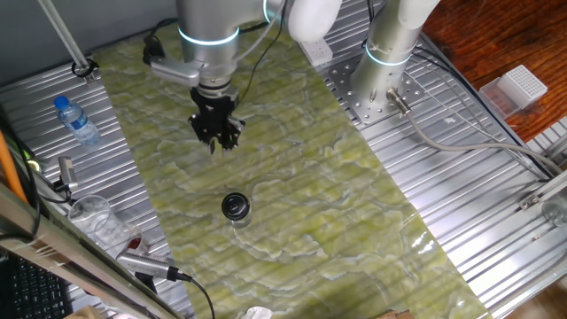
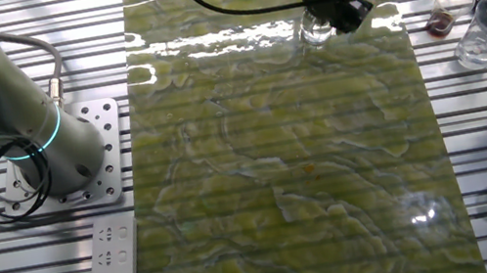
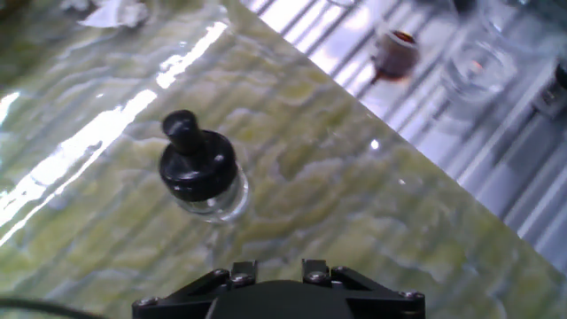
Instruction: Screw the lid onto the jar
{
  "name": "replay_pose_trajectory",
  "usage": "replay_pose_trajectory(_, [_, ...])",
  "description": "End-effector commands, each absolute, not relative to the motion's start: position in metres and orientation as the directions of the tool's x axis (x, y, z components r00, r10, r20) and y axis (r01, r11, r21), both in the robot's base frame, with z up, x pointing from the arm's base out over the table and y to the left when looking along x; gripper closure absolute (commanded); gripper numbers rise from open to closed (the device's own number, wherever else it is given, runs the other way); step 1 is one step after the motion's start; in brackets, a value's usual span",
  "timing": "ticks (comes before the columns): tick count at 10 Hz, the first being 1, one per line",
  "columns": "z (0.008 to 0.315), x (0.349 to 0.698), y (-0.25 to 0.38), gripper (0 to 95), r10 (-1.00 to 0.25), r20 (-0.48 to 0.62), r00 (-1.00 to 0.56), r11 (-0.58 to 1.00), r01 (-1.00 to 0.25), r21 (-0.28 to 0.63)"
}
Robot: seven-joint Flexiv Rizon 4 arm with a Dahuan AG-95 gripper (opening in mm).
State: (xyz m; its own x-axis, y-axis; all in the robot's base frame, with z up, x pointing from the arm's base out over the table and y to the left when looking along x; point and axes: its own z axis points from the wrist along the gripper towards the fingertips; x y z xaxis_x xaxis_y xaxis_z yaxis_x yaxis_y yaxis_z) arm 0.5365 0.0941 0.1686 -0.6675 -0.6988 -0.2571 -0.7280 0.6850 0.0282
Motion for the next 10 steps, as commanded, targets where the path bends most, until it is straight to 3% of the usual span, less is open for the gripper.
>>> replay_pose_trajectory(1, [0.167, 0.536, 0.104, 19.0, -0.735, -0.287, -0.614, 0.635, -0.772, 0.024])
replay_pose_trajectory(10, [0.151, 0.535, 0.146, 19.0, -0.743, -0.349, -0.571, 0.607, -0.795, 0.008])
